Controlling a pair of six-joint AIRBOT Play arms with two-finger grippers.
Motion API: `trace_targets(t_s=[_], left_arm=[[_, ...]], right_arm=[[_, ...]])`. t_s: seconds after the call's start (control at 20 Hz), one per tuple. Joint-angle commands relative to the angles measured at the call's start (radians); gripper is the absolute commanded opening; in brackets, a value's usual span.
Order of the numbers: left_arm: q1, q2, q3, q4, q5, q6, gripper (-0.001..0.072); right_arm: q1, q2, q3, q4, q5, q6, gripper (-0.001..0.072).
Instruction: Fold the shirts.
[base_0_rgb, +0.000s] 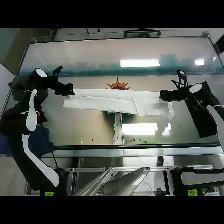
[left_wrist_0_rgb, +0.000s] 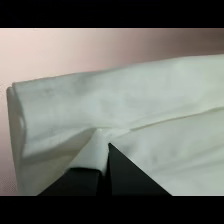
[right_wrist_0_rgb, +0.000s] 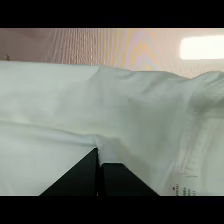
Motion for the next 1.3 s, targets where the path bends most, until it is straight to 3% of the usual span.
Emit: trace_targets(t_s=[0.0,0.1,0.15,0.2,0.25,0.3,0.35,0.4,0.55,0.85,1.25], left_arm=[[-0.047,0.009,0.001,0.131,0.024,0.005,0.0010],[-0.068,0.022,0.001,0.186,0.021,0.003,0.0011],[-0.074,0.027,0.001,0.179,0.025,0.002,0.0013],[-0.076,0.034,0.002,0.171,0.026,0.002,0.0124],[-0.081,0.043,0.002,0.171,0.020,0.002,0.0344],[-0.087,0.054,0.001,0.173,0.012,0.002,0.0458],[-0.087,0.070,0.002,0.174,0.010,0.002,0.0692],[-0.087,0.088,0.001,0.175,0.010,0.001,0.0707],[-0.087,0.152,0.001,0.176,0.016,0.001,0.0702],[-0.087,0.237,0.001,0.174,0.016,0.001,0.0701],[-0.089,0.229,0.001,0.117,-0.043,0.001,0.0691]], right_arm=[[0.026,-0.007,0.003,-0.033,-0.015,0.026,0.0019],[0.025,-0.007,0.003,-0.032,-0.007,0.034,0.0021],[0.023,-0.006,0.005,-0.032,0.004,0.052,0.0116],[0.021,-0.006,0.011,-0.033,0.020,0.053,0.0337],[0.013,-0.005,0.028,-0.033,0.055,0.052,0.0428],[-0.005,0.001,0.051,-0.041,0.096,0.053,0.0492],[-0.031,0.008,0.076,-0.040,0.136,0.066,0.0565],[-0.062,0.013,0.100,-0.047,0.173,0.100,0.0658],[-0.169,0.007,0.120,-0.055,0.283,0.138,0.0695],[-0.230,-0.096,0.119,-0.047,0.383,0.082,0.0695],[-0.208,-0.203,0.120,0.126,0.460,-0.092,0.0687]])
